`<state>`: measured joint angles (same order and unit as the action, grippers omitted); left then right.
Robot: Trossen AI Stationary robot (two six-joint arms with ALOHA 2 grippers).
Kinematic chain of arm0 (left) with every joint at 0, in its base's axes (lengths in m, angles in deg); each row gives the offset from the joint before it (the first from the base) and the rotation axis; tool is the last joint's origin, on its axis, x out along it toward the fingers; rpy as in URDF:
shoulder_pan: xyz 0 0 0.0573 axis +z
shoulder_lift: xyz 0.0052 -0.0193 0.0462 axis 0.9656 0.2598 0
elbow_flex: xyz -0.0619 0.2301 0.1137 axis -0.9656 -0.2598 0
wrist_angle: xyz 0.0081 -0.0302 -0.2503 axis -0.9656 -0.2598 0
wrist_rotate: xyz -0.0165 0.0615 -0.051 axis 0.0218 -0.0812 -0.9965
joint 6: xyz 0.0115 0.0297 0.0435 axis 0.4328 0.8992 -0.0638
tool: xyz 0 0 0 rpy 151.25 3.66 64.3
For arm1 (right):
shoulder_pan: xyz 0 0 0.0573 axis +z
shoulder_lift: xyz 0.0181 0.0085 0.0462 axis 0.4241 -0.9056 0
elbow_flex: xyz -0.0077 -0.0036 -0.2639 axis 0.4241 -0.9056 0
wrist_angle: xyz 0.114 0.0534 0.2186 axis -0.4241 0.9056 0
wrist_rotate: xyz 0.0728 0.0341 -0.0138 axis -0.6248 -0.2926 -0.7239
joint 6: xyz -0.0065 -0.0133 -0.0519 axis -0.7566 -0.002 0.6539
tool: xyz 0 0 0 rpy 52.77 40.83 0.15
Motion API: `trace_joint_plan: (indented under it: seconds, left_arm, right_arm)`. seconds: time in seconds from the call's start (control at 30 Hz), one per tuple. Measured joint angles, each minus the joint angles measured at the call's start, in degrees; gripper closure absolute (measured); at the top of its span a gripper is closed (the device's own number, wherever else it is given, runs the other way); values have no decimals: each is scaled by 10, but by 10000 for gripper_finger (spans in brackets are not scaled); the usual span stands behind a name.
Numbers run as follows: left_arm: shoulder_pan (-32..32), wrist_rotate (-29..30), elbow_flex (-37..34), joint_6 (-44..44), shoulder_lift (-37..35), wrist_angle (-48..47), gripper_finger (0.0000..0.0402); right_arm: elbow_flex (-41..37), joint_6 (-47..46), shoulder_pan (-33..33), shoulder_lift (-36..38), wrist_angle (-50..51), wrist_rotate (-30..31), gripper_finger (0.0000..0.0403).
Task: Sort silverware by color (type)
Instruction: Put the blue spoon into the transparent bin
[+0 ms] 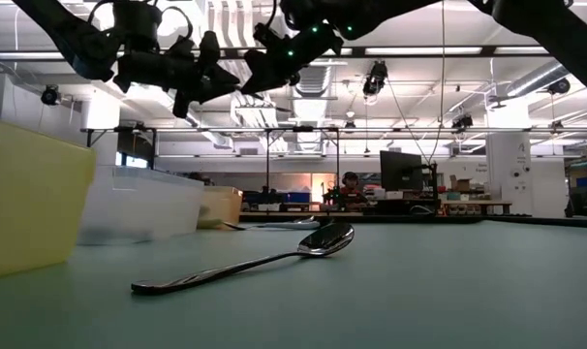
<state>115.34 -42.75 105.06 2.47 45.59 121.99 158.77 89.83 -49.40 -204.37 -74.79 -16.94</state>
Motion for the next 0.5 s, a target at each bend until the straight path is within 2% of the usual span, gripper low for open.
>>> trace_joint_plan:
  seconds: [0.27,0.37,0.5]
  left_arm:
    - [4,5,0,-8,-1,1,307]
    - [3,-4,0,-14,-2,-2,307]
    - [4,-2,0,-13,-6,0,307]
  right_arm:
    - [0,14,13,1,1,-6,370]
    - [0,46,14,1,-2,18,370]
    - [0,43,11,7,-5,26,370]
